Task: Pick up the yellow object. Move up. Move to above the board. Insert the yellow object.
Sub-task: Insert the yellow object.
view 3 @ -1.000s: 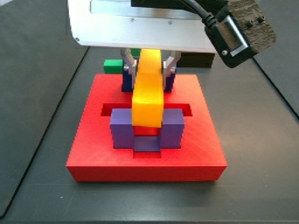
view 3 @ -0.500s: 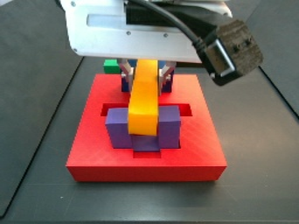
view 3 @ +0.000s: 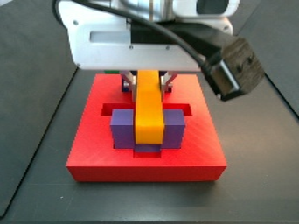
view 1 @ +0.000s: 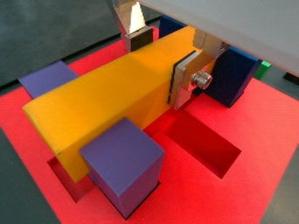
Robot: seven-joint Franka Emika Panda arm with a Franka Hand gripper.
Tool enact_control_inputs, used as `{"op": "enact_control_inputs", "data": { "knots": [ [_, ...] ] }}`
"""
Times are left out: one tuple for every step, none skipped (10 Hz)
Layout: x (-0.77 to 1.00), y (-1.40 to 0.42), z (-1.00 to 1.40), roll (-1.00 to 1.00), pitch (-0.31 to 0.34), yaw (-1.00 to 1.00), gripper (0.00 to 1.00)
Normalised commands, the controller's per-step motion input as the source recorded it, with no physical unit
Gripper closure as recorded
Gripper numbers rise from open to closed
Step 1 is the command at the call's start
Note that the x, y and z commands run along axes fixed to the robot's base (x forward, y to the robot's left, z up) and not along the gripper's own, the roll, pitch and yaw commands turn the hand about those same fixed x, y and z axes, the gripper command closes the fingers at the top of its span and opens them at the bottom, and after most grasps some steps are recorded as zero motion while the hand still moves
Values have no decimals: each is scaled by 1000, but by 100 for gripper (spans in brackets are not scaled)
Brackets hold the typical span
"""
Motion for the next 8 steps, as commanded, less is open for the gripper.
{"op": "enact_control_inputs", "data": {
  "knots": [
    [51,-91,-243,349,0,137,100],
    [20,-106,-263,301,0,106,100],
    [0,-126,-229,214,0,37,100],
    [23,-77,-237,17,0,0,100],
    [17,-43,-237,31,0,0,100],
    [14,-37,-249,67,0,0,100],
    [37,-14,-266,81,0,0,100],
    [0,0,-277,87,0,0,100]
  ]
}}
